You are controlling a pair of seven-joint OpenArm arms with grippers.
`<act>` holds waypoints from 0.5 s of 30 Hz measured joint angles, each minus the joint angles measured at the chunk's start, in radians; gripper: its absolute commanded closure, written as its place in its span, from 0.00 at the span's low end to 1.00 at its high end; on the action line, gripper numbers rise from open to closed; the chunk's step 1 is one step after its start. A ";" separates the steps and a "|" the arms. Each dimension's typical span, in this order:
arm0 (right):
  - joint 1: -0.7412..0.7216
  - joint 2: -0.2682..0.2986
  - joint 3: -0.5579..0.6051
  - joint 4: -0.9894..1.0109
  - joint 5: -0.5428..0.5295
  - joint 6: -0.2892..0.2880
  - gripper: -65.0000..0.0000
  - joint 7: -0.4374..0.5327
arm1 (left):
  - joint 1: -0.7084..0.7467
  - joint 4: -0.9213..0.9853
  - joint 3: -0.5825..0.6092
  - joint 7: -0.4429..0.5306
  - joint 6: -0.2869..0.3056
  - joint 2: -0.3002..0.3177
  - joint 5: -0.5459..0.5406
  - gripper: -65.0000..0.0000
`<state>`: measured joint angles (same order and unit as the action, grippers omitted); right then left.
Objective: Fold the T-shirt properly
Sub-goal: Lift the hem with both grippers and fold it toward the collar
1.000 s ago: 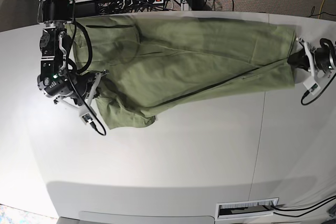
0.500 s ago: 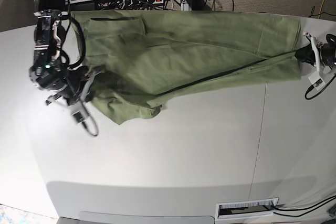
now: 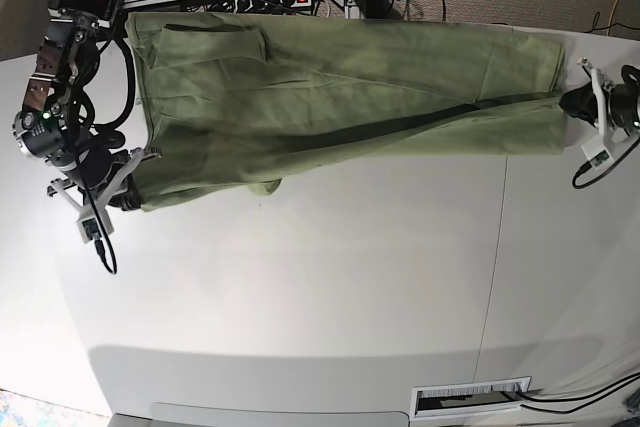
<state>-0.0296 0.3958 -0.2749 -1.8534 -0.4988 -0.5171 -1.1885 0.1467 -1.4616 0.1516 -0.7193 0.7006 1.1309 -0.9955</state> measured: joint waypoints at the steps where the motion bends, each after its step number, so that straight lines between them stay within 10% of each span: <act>1: 0.002 0.000 0.000 0.000 0.000 0.000 1.00 -0.005 | 0.000 -0.015 0.000 0.000 0.000 0.014 0.000 1.00; 15: 0.002 0.000 0.000 0.000 0.003 0.000 1.00 -0.017 | 0.000 -0.090 0.000 -0.159 0.000 0.105 -0.119 1.00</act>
<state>-0.0277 0.3958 -0.2749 -1.8534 -0.4961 -0.5171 -1.2057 0.1467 -1.5520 0.1516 -0.8780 0.7010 1.2362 -1.1145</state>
